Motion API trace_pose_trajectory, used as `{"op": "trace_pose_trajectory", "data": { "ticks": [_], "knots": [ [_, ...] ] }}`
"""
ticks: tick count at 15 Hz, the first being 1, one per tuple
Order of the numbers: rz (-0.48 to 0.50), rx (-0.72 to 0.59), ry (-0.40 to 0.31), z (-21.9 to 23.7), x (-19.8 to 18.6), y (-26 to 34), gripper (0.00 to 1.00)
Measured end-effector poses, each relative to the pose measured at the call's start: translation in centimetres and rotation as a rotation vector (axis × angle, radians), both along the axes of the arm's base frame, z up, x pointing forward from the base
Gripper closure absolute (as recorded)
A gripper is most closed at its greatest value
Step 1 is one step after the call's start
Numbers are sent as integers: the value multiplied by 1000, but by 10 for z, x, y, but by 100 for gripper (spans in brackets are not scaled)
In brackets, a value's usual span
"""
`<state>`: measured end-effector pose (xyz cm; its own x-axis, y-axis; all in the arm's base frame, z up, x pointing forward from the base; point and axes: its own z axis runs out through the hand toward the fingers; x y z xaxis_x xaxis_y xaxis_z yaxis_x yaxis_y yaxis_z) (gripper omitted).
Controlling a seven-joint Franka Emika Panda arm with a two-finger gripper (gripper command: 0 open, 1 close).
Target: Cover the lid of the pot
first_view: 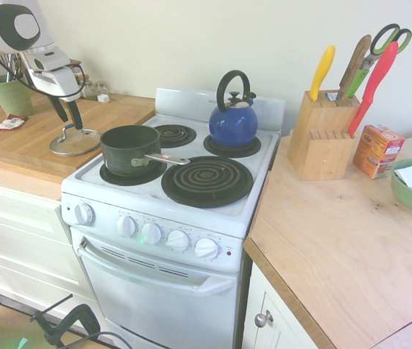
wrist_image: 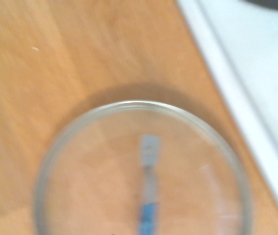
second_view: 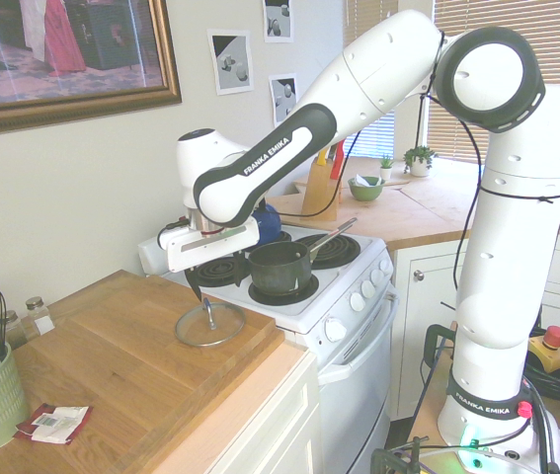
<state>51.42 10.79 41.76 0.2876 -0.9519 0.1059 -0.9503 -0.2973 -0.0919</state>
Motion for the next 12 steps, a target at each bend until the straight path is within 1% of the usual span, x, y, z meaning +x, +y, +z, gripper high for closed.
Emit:
{"op": "trace_pose_trajectory", "data": {
  "ticks": [3,5,7,8,12],
  "knots": [
    [-80,3,17,-9,-1,12,0],
    [-96,3,45,-26,2,13,0],
    [-99,5,58,-41,7,12,0],
    [-100,6,59,-45,10,11,100],
    [-112,-2,35,-48,17,3,100]
  ]
}}
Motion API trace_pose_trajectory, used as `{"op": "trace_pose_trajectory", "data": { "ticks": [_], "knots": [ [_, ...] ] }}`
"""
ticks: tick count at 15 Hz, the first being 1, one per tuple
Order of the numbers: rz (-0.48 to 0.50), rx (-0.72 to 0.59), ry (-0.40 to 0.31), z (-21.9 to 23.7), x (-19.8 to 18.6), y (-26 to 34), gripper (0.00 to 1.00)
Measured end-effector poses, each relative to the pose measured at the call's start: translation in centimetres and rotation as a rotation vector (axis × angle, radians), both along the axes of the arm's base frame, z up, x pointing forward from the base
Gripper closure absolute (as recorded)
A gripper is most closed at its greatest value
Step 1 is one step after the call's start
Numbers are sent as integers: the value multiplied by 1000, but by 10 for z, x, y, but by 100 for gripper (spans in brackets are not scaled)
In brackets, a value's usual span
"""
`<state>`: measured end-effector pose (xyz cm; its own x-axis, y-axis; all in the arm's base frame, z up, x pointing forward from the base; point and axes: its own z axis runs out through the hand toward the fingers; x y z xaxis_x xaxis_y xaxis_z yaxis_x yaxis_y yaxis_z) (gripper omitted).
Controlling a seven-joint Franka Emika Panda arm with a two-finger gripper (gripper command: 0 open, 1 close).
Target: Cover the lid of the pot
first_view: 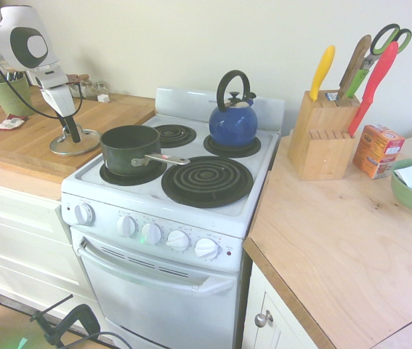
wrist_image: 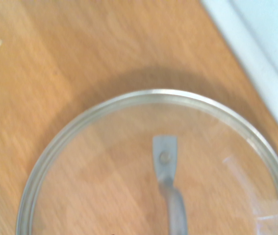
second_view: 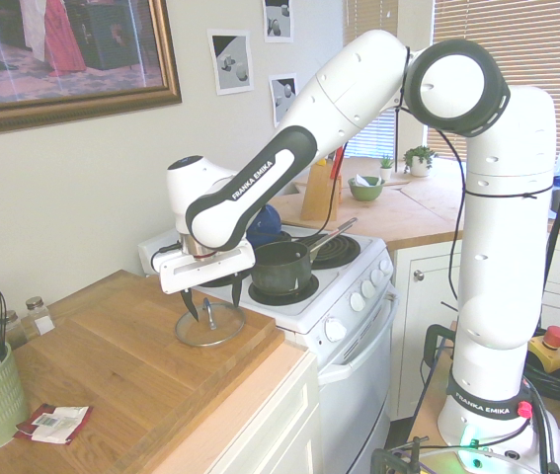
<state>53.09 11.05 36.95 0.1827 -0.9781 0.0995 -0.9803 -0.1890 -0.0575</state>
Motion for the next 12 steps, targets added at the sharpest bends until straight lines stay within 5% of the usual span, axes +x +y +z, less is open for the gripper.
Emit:
{"op": "trace_pose_trajectory", "data": {
  "ticks": [12],
  "knots": [
    [13,-3,-14,-2,1,6,100]
  ]
}}
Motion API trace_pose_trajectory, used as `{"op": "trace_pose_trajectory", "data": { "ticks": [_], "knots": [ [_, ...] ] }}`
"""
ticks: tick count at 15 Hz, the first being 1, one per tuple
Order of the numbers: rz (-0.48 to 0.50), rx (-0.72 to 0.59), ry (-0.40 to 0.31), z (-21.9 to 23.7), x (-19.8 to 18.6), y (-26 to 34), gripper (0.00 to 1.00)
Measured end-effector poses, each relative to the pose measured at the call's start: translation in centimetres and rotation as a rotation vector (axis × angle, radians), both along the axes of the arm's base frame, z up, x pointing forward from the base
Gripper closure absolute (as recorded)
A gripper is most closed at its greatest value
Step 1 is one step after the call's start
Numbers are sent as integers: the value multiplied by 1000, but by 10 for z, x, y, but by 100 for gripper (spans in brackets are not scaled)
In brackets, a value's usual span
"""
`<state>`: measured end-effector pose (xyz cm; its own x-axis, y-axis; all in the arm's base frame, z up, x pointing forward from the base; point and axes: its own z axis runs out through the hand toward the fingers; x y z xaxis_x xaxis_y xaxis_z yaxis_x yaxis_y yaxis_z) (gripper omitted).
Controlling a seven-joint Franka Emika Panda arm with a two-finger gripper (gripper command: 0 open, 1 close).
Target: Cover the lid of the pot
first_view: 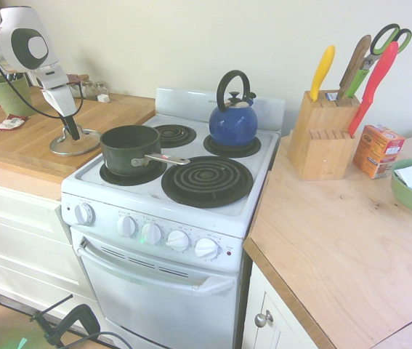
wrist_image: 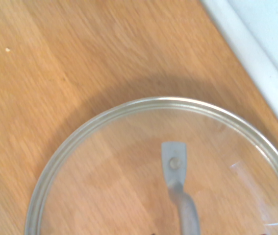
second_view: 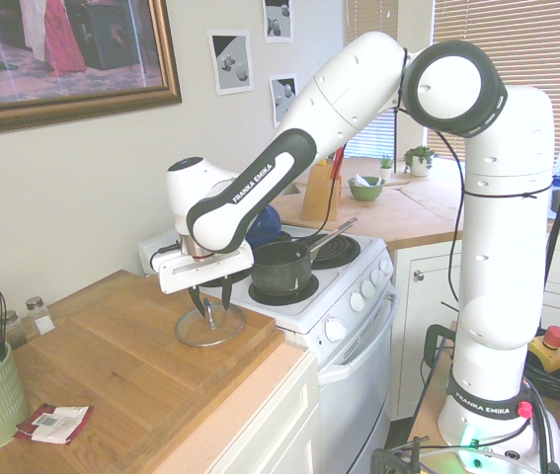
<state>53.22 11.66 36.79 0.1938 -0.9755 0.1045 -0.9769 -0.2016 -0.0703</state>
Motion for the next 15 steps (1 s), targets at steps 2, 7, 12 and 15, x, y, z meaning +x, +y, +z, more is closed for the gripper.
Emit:
{"op": "trace_pose_trajectory", "data": {
  "ticks": [2,7,12,15],
  "knots": [
    [3,0,0,0,-1,3,100],
    [8,2,-3,-1,-1,9,100],
    [10,3,-15,3,3,7,100],
    [13,-1,-75,39,17,-3,100]
  ]
}}
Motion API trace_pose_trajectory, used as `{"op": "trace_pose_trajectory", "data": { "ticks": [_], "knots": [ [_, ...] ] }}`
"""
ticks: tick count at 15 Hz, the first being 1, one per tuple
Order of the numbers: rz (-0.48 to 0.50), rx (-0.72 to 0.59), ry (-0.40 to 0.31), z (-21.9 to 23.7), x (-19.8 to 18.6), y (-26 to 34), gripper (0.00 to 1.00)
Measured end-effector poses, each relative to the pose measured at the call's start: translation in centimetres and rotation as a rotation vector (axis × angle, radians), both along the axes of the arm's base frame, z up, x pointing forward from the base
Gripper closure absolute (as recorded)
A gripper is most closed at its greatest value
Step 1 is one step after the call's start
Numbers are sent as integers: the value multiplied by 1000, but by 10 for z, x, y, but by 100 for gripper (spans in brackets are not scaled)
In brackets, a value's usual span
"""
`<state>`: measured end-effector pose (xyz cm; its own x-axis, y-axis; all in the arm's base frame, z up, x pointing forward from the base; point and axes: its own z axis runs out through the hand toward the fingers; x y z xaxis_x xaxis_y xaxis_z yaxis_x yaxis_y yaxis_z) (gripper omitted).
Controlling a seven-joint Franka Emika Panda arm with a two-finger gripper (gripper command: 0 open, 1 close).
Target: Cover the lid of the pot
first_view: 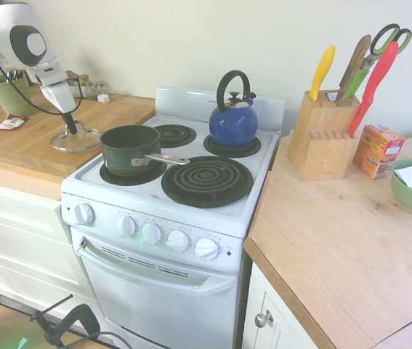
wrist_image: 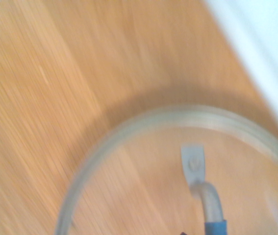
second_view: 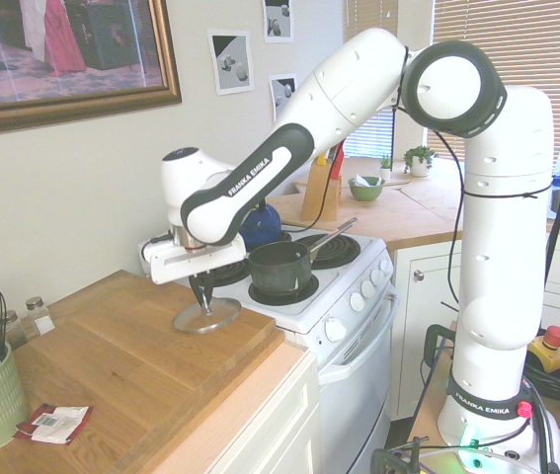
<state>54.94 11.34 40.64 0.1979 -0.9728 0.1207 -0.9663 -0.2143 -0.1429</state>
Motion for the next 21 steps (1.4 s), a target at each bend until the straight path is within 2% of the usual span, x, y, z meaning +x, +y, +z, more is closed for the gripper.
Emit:
{"op": "trace_pose_trajectory", "data": {
  "ticks": [5,8,10,15,21],
  "knots": [
    [-45,1,-107,104,3,-49,100],
    [-112,19,-129,128,-4,-109,100],
    [-146,27,-106,119,-15,-148,100],
    [-211,31,-54,62,-50,-211,100],
    [-230,42,-46,44,-73,-235,100]
  ]
}}
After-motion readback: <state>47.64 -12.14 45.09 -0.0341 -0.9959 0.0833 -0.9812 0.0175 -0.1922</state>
